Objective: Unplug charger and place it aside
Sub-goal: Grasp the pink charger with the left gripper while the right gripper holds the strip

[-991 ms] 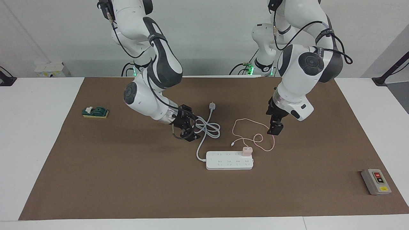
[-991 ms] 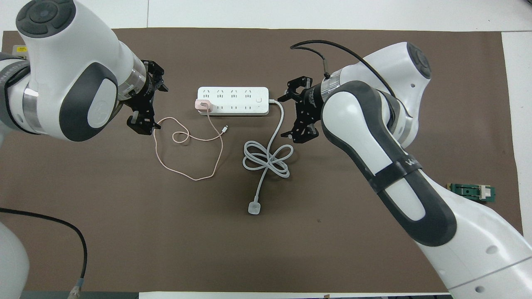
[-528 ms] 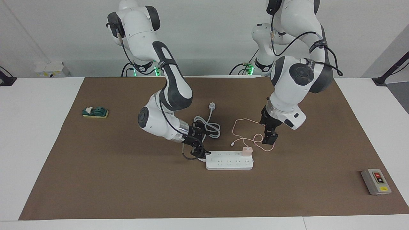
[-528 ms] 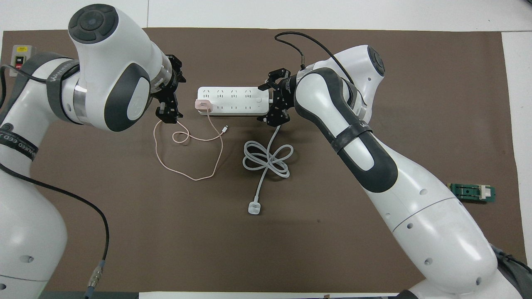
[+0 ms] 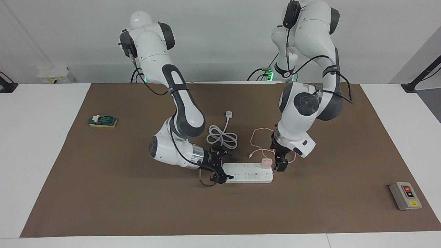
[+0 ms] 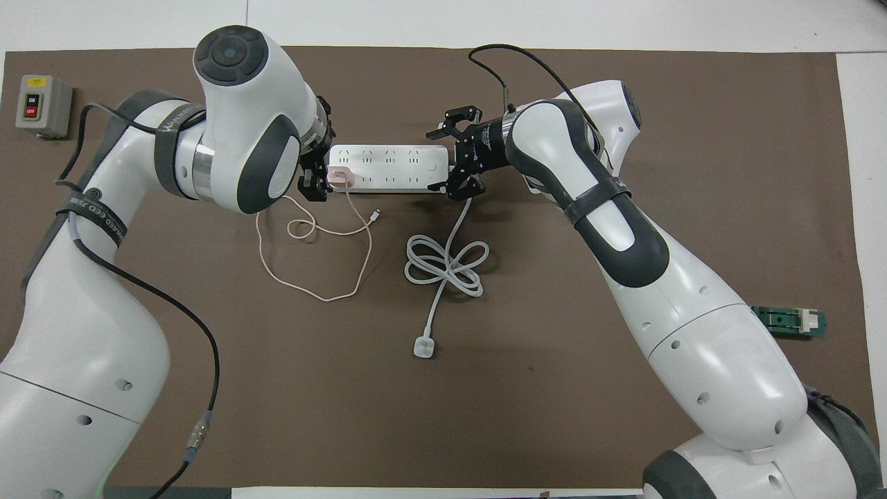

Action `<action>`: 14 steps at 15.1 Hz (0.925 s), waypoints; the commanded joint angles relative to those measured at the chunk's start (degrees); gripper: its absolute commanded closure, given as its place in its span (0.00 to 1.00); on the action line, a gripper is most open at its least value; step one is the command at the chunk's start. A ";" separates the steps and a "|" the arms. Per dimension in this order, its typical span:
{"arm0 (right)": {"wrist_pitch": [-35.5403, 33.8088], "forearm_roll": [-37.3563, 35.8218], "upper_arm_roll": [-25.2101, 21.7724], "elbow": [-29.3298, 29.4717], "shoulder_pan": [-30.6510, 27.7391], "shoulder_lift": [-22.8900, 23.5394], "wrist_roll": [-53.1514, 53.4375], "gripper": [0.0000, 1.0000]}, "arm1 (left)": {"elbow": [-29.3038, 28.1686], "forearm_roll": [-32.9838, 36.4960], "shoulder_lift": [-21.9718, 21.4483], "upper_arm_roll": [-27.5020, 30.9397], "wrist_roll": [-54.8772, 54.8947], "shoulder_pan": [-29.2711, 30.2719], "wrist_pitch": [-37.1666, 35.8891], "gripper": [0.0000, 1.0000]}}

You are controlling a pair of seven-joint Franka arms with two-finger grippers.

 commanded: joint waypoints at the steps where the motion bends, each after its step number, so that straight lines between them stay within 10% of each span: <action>1: -0.70 1.11 1.16 4.78 -0.47 3.48 -1.25 0.00 | 1.79 1.47 1.85 0.95 -1.41 -1.28 0.46 0.00; 14: -1.31 0.67 0.98 4.52 -0.47 3.93 -4.23 0.00 | -6.81 3.32 -1.65 0.95 -3.70 -1.54 7.40 0.03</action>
